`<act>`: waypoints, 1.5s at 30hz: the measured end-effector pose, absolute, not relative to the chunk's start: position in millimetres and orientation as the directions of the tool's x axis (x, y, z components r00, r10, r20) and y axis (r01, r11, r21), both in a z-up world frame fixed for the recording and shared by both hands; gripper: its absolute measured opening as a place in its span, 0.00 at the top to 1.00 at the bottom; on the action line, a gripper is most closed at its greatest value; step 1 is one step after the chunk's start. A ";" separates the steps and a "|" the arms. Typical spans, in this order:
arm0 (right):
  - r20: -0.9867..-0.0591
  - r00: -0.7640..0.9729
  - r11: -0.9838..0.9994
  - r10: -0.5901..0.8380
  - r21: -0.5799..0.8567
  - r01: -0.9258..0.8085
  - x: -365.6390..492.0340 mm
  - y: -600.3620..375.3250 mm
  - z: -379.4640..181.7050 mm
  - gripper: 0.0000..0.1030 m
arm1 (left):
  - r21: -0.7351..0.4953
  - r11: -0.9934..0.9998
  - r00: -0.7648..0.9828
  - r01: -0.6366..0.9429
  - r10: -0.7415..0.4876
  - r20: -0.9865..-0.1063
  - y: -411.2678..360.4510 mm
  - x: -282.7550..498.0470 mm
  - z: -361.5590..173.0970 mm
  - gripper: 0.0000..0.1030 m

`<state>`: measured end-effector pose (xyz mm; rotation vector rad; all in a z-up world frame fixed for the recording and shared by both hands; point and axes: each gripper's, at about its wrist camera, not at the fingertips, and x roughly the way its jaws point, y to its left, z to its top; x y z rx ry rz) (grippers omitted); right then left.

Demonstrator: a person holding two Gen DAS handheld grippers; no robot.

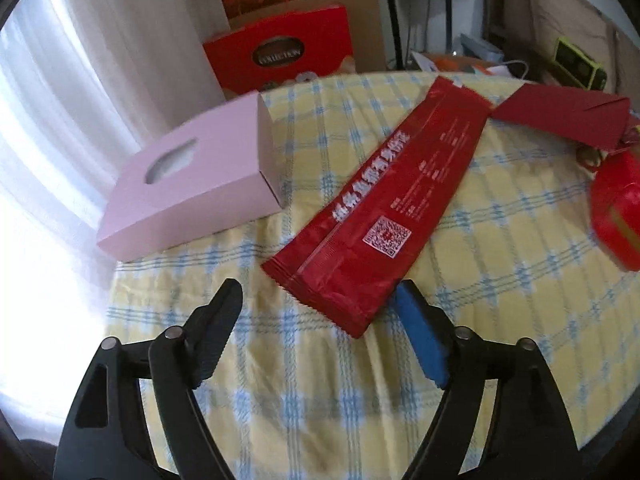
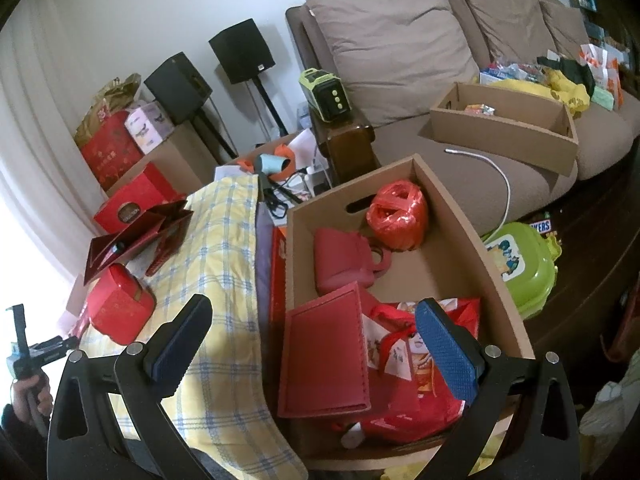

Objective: Organize objects
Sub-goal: 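Move the left tool over the long red tea packet on the table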

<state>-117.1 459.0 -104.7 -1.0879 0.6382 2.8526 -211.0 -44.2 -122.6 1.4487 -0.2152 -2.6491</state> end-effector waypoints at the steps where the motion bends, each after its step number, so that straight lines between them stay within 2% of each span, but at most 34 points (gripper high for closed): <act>1: -0.642 -0.756 -0.915 -0.124 0.369 -0.164 -117.0 459.2 -104.8 0.01 | 0.157 -0.987 -0.548 0.039 -0.152 -0.823 -45.3 -212.3 -122.5 0.29; 2: -0.642 -0.756 -0.914 -0.124 0.371 -0.165 -117.2 459.4 -104.8 0.01 | 0.120 -0.992 -0.542 0.033 -0.119 -0.832 -46.5 -213.7 -123.2 0.36; 3: -0.643 -0.756 -0.914 -0.124 0.370 -0.165 -117.5 459.2 -104.7 0.01 | 0.066 -0.998 -0.539 0.023 -0.068 -0.840 -48.2 -214.9 -122.4 0.56; 5: -0.645 -0.754 -0.916 -0.122 0.366 -0.165 -117.8 458.2 -104.9 0.01 | 0.058 -0.998 -0.527 0.026 -0.063 -0.848 -46.6 -212.7 -119.9 0.65; 6: -0.646 -0.754 -0.916 -0.122 0.365 -0.165 -118.0 457.8 -104.9 0.01 | 0.060 -0.998 -0.517 0.018 -0.061 -0.854 -43.5 -211.4 -119.2 0.85; 7: -0.647 -0.753 -0.916 -0.122 0.365 -0.165 -118.1 457.4 -105.1 0.01 | 0.058 -0.998 -0.506 0.011 -0.056 -0.861 -40.9 -209.4 -119.0 0.97; 9: -0.650 -0.750 -0.917 -0.123 0.363 -0.165 -119.0 456.1 -105.7 0.01 | 0.082 -0.997 -0.487 0.008 -0.075 -0.870 -35.6 -203.5 -118.3 1.00; 14: -0.655 -0.745 -0.917 -0.126 0.363 -0.165 -119.3 456.2 -106.9 0.01 | 0.072 -0.996 -0.466 -0.042 -0.044 -0.884 -18.0 -175.6 -110.5 1.00; 17: -0.655 -0.745 -0.915 -0.127 0.366 -0.166 -119.7 456.0 -107.2 0.01 | 0.098 -0.993 -0.491 -0.066 -0.053 -0.870 -7.6 -174.1 -96.0 0.94; 18: -0.656 -0.744 -0.915 -0.127 0.367 -0.167 -120.3 456.2 -107.3 0.01 | 0.118 -0.991 -0.500 -0.058 -0.073 -0.863 -6.8 -180.3 -91.0 0.79; 19: -0.657 -0.743 -0.915 -0.127 0.367 -0.168 -120.7 456.3 -107.6 0.01 | 0.136 -0.989 -0.507 -0.054 -0.091 -0.857 -5.4 -186.5 -87.8 0.55; 21: -0.661 -0.739 -0.915 -0.130 0.368 -0.168 -120.7 455.3 -108.8 0.01 | 0.152 -0.985 -0.526 -0.079 -0.089 -0.846 -1.3 -203.1 -84.7 0.29; 22: -0.662 -0.738 -0.915 -0.131 0.367 -0.167 -121.0 454.6 -109.2 0.01 | 0.190 -0.975 -0.522 -0.113 -0.105 -0.847 4.5 -216.1 -88.1 0.28; 25: -0.662 -0.738 -0.916 -0.131 0.365 -0.165 -120.7 454.2 -109.2 0.01 | 0.406 -0.906 -0.523 -0.119 -0.290 -0.802 18.9 -246.0 -105.2 0.30; 30: -0.662 -0.739 -0.915 -0.124 0.364 -0.173 -119.4 455.4 -110.0 0.01 | 0.494 -0.865 -0.544 -0.091 -0.372 -0.752 20.9 -252.8 -122.3 0.28; 32: -0.664 -0.739 -0.915 -0.118 0.362 -0.179 -119.7 455.8 -110.4 0.01 | 0.469 -0.880 -0.553 -0.071 -0.357 -0.753 17.3 -250.0 -123.9 0.30; 33: -0.665 -0.738 -0.915 -0.114 0.359 -0.182 -119.7 455.0 -110.8 0.01 | 0.440 -0.895 -0.549 -0.067 -0.335 -0.765 14.8 -249.1 -123.7 0.42; 34: -0.666 -0.738 -0.916 -0.112 0.357 -0.182 -119.6 455.6 -110.7 0.01 | 0.375 -0.925 -0.534 -0.066 -0.284 -0.796 9.7 -248.2 -122.8 0.60; 35: -0.668 -0.736 -0.919 -0.111 0.351 -0.180 -120.0 454.5 -110.6 0.01 | 0.298 -0.953 -0.513 -0.060 -0.226 -0.828 4.7 -250.5 -121.9 0.70; 36: -0.668 -0.735 -0.920 -0.112 0.349 -0.177 -120.6 453.3 -110.7 0.01 | 0.205 -0.978 -0.484 -0.045 -0.158 -0.861 -1.6 -252.0 -120.6 0.86; 38: -0.670 -0.734 -0.924 -0.115 0.344 -0.169 -121.3 450.7 -110.7 0.01 | 0.176 -0.984 -0.474 -0.030 -0.141 -0.869 -4.8 -250.6 -118.3 1.00; 45: -0.670 -0.733 -0.924 -0.120 0.346 -0.164 -121.8 449.1 -111.4 0.01 | 0.055 -0.997 -0.426 -0.060 -0.024 -0.904 -6.9 -215.6 -110.3 1.00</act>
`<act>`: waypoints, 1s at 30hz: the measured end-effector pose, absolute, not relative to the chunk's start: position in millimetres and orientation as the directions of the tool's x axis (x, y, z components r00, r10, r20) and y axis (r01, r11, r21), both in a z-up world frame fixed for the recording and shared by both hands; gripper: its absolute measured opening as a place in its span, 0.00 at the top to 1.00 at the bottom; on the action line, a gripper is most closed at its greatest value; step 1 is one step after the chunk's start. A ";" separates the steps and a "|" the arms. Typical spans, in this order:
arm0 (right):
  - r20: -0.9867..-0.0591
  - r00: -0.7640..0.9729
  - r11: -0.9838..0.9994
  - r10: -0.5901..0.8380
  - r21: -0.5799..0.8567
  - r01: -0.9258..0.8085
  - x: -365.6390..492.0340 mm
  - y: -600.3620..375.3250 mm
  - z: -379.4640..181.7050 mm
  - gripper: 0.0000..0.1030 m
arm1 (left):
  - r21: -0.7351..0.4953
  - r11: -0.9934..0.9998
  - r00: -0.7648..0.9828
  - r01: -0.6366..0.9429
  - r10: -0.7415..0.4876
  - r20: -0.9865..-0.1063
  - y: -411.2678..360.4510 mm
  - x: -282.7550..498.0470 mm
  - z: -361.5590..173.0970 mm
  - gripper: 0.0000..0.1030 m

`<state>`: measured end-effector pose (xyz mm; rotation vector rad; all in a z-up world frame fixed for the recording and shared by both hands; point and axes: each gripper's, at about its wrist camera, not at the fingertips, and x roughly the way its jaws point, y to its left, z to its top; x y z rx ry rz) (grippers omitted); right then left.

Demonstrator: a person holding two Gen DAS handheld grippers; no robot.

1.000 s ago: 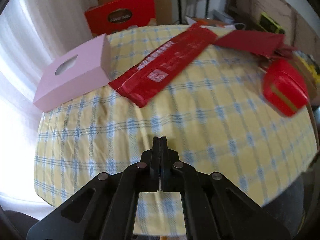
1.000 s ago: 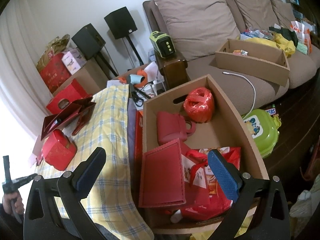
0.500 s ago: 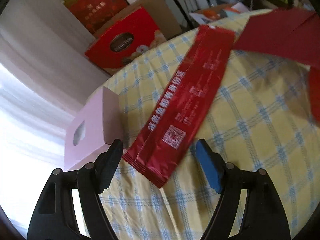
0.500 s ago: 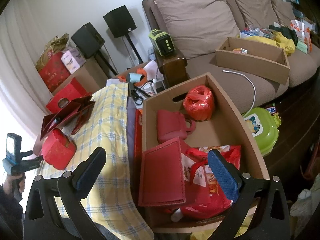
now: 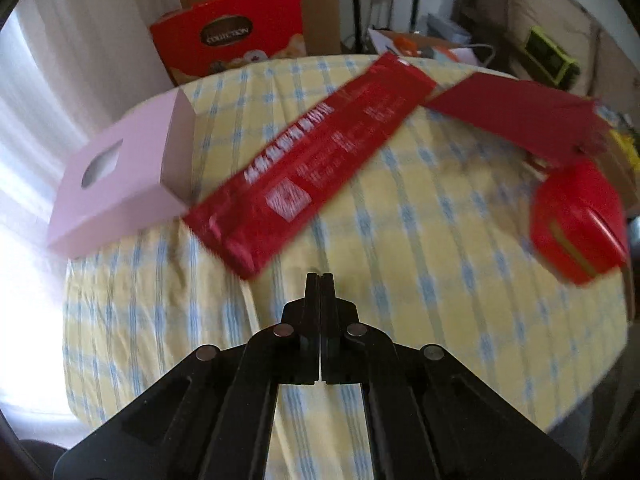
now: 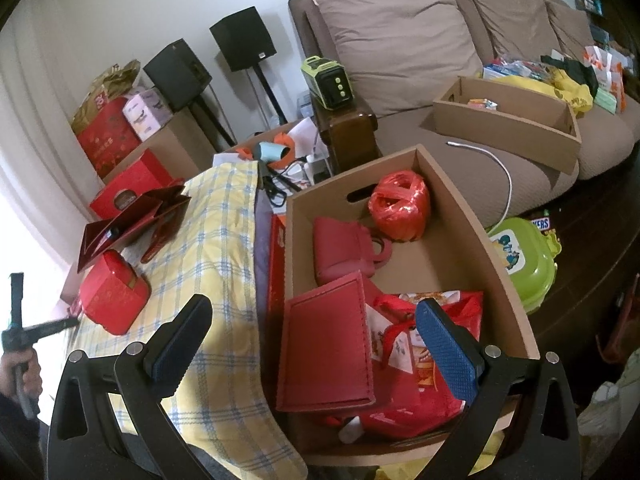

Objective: Organize objects
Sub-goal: 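Move the left tool over the long red tea packet on the table, then grasp the end of the red tea packet with the left tool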

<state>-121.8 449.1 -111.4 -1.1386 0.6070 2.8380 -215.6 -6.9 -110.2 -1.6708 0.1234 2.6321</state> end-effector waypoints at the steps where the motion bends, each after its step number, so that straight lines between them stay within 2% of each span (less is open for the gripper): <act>1: -0.670 -0.733 -0.923 -0.120 0.348 -0.167 -122.0 449.8 -111.7 0.01 | 0.068 -0.995 -0.435 -0.078 -0.027 -0.900 -5.1 -209.1 -106.2 1.00; 3: -0.670 -0.732 -0.920 -0.120 0.353 -0.172 -122.0 451.0 -112.4 0.01 | 0.151 -0.986 -0.466 -0.068 -0.102 -0.879 -6.6 -208.2 -101.5 0.95; 5: -0.673 -0.730 -0.919 -0.121 0.354 -0.175 -122.2 450.7 -112.7 0.01 | 0.221 -0.975 -0.480 -0.032 -0.178 -0.859 -16.1 -214.8 -102.3 0.80; 6: -0.674 -0.729 -0.919 -0.120 0.353 -0.175 -122.4 450.2 -112.9 0.01 | 0.216 -0.976 -0.467 -0.008 -0.187 -0.864 -24.4 -220.0 -104.8 0.58; 7: -0.674 -0.729 -0.920 -0.120 0.351 -0.173 -122.4 450.0 -112.9 0.01 | 0.185 -0.983 -0.458 0.011 -0.170 -0.873 -31.4 -223.7 -106.6 0.41; 11: -0.679 -0.726 -0.924 -0.112 0.339 -0.174 -122.0 449.6 -114.2 0.01 | -0.021 -0.999 -0.456 0.043 -0.001 -0.890 -52.7 -232.2 -111.7 0.38; 13: -0.681 -0.724 -0.924 -0.111 0.339 -0.177 -122.6 450.3 -114.8 0.01 | -0.086 -0.994 -0.471 0.070 0.043 -0.881 -59.9 -238.6 -114.1 0.29; 17: -0.687 -0.718 -0.924 -0.111 0.337 -0.179 -123.0 450.6 -116.5 0.01 | -0.112 -0.979 -0.463 0.170 0.021 -0.886 -72.1 -252.6 -124.5 0.32; 20: -0.694 -0.712 -0.928 -0.106 0.326 -0.180 -123.8 449.5 -118.0 0.01 | -0.133 -0.968 -0.501 0.214 0.008 -0.866 -74.7 -248.6 -123.5 0.50; 22: -0.699 -0.708 -0.930 -0.102 0.319 -0.181 -124.3 448.7 -118.8 0.01 | -0.164 -0.958 -0.518 0.237 0.019 -0.855 -78.5 -246.5 -123.0 0.96; 25: -0.706 -0.701 -0.932 -0.103 0.315 -0.180 -125.2 446.5 -120.7 0.01 | -0.231 -0.940 -0.514 0.251 0.072 -0.855 -87.9 -242.9 -126.7 0.98; 30: -0.710 -0.696 -0.936 -0.106 0.308 -0.171 -126.4 442.7 -122.3 0.01 | -0.239 -0.945 -0.507 0.222 0.098 -0.856 -83.2 -223.5 -123.3 0.99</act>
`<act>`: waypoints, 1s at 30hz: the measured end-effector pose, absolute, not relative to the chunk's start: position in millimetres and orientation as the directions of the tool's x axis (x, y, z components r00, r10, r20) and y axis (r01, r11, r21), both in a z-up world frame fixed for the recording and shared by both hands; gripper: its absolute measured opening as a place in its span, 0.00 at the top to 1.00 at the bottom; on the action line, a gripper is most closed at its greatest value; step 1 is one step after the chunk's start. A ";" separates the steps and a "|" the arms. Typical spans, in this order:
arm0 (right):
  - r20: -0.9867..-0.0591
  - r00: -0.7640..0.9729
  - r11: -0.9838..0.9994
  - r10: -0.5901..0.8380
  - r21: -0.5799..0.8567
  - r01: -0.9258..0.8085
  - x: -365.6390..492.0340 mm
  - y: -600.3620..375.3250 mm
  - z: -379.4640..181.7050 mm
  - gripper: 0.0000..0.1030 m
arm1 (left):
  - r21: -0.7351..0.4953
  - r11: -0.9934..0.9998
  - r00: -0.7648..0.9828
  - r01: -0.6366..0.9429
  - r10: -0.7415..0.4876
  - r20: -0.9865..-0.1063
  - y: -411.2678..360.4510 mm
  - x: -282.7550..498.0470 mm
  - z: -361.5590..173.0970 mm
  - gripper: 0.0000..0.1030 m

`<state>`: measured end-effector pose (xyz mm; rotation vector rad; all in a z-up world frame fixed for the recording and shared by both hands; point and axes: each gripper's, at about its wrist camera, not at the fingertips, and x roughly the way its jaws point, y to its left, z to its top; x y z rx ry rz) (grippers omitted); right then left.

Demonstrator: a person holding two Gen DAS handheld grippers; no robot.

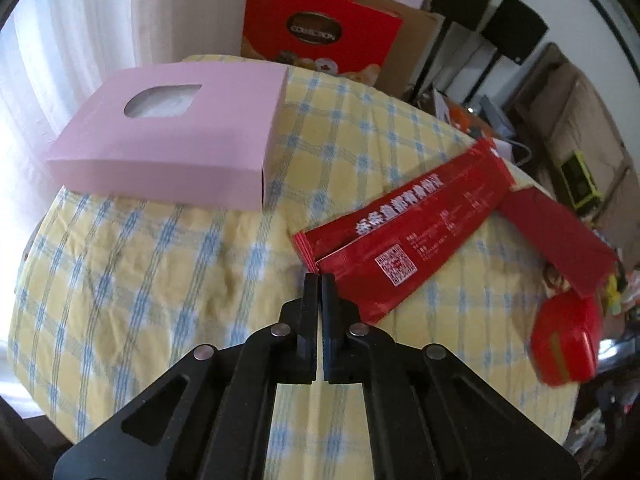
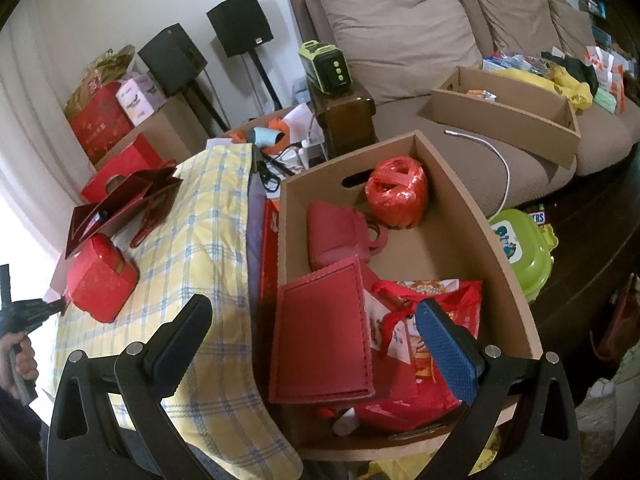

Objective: Organize objects
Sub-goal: 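Grasp the end of the red tea packet with the left tool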

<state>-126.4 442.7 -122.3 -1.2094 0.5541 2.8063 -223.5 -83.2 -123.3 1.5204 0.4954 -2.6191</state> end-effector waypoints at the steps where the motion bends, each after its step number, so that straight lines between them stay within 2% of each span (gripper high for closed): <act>1: -0.711 -0.695 -0.936 -0.107 0.308 -0.171 -126.6 442.4 -122.8 0.01 | -0.246 -0.946 -0.507 0.213 0.108 -0.855 -82.0 -218.1 -120.7 0.99; 6: -0.714 -0.692 -0.938 -0.108 0.303 -0.167 -126.4 439.7 -124.0 0.01 | -0.224 -0.956 -0.462 0.191 0.114 -0.880 -81.7 -171.2 -103.9 0.99; 11: -0.719 -0.686 -0.940 -0.111 0.301 -0.163 -127.6 436.6 -125.3 0.01 | -0.209 -0.976 -0.351 0.067 0.173 -0.920 -68.9 -137.8 -92.7 0.94; 12: -0.719 -0.686 -0.940 -0.113 0.301 -0.161 -127.3 436.1 -125.1 0.01 | -0.192 -0.980 -0.346 0.045 0.165 -0.924 -65.5 -133.8 -87.0 0.86; 13: -0.719 -0.686 -0.941 -0.115 0.300 -0.157 -127.8 435.1 -125.2 0.01 | -0.164 -0.986 -0.358 0.024 0.145 -0.923 -61.3 -131.2 -77.9 0.68; 14: -0.720 -0.685 -0.942 -0.116 0.299 -0.154 -127.9 434.0 -125.5 0.01 | -0.126 -0.992 -0.383 0.009 0.113 -0.917 -57.1 -130.9 -68.3 0.42; 16: -0.722 -0.682 -0.944 -0.116 0.295 -0.151 -128.1 431.7 -126.5 0.01 | -0.057 -0.998 -0.454 -0.018 0.059 -0.889 -49.0 -136.9 -52.1 0.16; 20: -0.725 -0.679 -0.947 -0.119 0.288 -0.142 -128.5 427.4 -127.4 0.01 | 0.023 -0.998 -0.521 -0.052 0.007 -0.853 -34.0 -168.2 -43.6 0.14; 22: -0.726 -0.678 -0.948 -0.117 0.285 -0.142 -128.5 426.4 -127.7 0.01 | 0.058 -0.997 -0.494 -0.050 -0.026 -0.869 -26.0 -193.2 -58.9 0.02; 25: -0.726 -0.677 -0.948 -0.119 0.286 -0.141 -128.2 426.4 -127.8 0.01 | 0.126 -0.991 -0.438 -0.046 -0.094 -0.894 -3.8 -227.5 -88.3 0.02; 30: -0.725 -0.678 -0.948 -0.117 0.285 -0.141 -127.8 426.1 -128.2 0.01 | 0.286 -0.956 -0.439 -0.060 -0.232 -0.868 20.3 -257.2 -125.6 0.00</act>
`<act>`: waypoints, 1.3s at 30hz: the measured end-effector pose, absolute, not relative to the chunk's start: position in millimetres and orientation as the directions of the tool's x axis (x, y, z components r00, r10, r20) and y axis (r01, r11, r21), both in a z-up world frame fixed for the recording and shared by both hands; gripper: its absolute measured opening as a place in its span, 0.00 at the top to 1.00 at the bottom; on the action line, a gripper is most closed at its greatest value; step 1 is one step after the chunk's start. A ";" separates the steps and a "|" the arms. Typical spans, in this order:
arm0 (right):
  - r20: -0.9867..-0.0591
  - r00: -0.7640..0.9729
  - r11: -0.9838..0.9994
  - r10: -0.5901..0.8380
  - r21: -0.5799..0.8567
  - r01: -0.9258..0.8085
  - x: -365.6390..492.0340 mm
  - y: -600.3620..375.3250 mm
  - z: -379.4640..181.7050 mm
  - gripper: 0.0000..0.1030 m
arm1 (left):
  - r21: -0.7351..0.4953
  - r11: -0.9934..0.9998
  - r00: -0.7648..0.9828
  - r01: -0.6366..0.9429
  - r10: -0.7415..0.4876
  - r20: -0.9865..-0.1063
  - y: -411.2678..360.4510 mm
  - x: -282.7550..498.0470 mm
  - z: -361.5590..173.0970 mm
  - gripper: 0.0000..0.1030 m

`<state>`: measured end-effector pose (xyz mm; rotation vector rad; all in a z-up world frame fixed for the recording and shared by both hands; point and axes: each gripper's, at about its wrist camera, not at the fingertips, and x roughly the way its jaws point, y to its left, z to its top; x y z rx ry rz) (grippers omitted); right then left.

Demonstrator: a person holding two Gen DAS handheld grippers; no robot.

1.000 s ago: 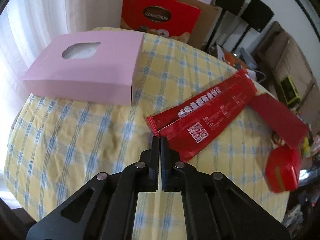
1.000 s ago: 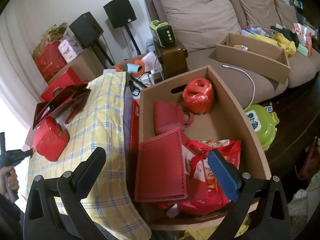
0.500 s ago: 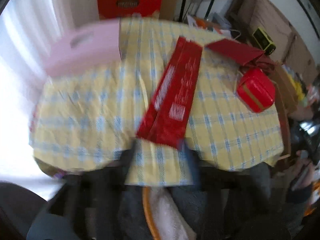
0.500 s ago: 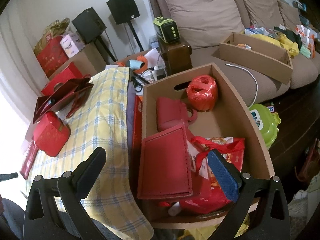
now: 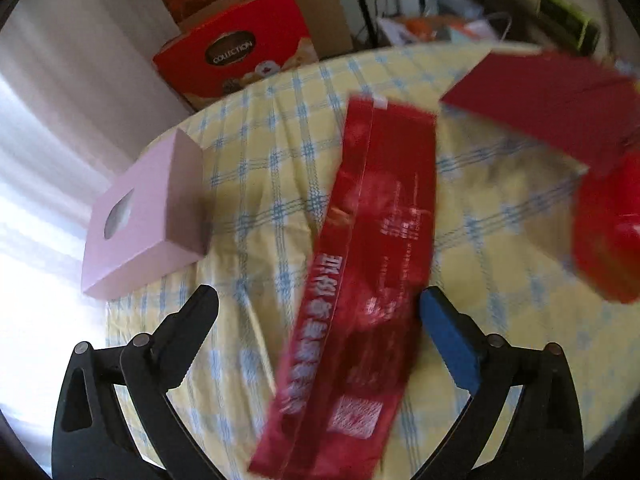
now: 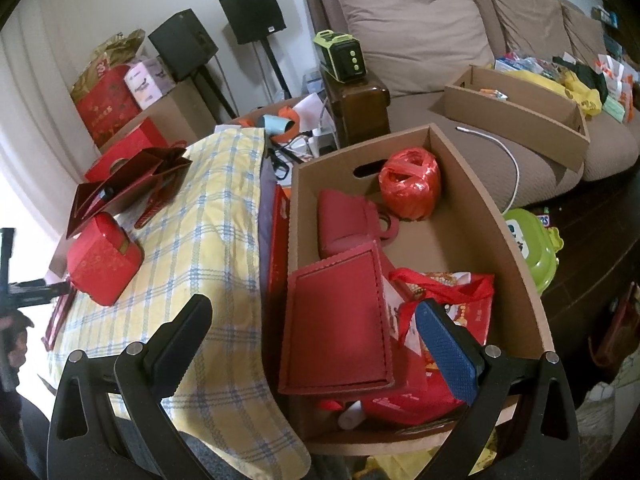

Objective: Organize objects
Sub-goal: 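Grasp the end of the red tea packet with the left tool, then lift the red tea packet with the left tool while the right tool turns toward the table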

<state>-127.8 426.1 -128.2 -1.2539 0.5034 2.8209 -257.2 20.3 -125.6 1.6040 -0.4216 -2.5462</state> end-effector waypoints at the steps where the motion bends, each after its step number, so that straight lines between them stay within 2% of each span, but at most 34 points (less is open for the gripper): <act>1: -0.725 -0.678 -0.948 -0.116 0.284 -0.143 -127.9 426.2 -128.1 0.01 | 0.281 -0.959 -0.454 -0.038 -0.233 -0.860 20.0 -259.1 -126.5 0.00; 3: -0.725 -0.680 -0.948 -0.113 0.283 -0.144 -127.8 426.5 -127.4 0.01 | 0.231 -0.973 -0.450 -0.027 -0.194 -0.872 15.5 -259.1 -127.2 0.03; 5: -0.724 -0.681 -0.948 -0.110 0.281 -0.146 -127.9 426.7 -126.9 0.01 | 0.089 -0.996 -0.433 -0.025 -0.069 -0.899 4.3 -256.0 -127.4 0.27; 6: -0.725 -0.680 -0.948 -0.111 0.281 -0.146 -128.1 426.9 -127.0 0.01 | -0.033 -0.999 -0.412 -0.010 0.034 -0.911 -5.7 -253.9 -127.3 0.43; 7: -0.725 -0.680 -0.948 -0.112 0.282 -0.145 -128.3 426.7 -127.2 0.01 | -0.030 -1.000 -0.411 0.003 0.026 -0.911 -8.0 -252.2 -126.1 0.54; 11: -0.725 -0.680 -0.949 -0.115 0.282 -0.140 -128.8 425.7 -127.6 0.01 | 0.048 -0.998 -0.420 -0.049 -0.023 -0.907 -1.7 -240.5 -120.1 0.66; 13: -0.725 -0.679 -0.951 -0.115 0.279 -0.137 -128.8 424.8 -128.0 0.01 | 0.047 -0.997 -0.433 -0.062 -0.016 -0.901 1.2 -230.7 -112.6 0.71; 20: -0.688 -0.714 -0.946 -0.130 0.301 -0.117 -123.3 423.5 -120.8 0.01 | -0.060 -0.995 -0.497 -0.080 0.092 -0.863 0.5 -189.9 -83.3 0.72; 27: -0.626 -0.751 -0.953 -0.209 0.301 0.014 -121.6 388.6 -102.0 0.01 | -0.159 -0.987 -0.539 -0.031 0.150 -0.829 -20.3 -169.0 -77.8 0.72; 32: -0.635 -0.728 -0.959 -0.258 0.262 0.111 -136.1 336.8 -92.9 0.01 | -0.157 -0.985 -0.529 -0.067 0.168 -0.832 -19.4 -169.1 -82.0 0.71; 39: -0.658 -0.699 -0.959 -0.279 0.151 0.241 -181.6 272.1 -79.5 0.01 | -0.146 -0.983 -0.582 -0.108 0.181 -0.793 -18.3 -155.1 -77.3 0.71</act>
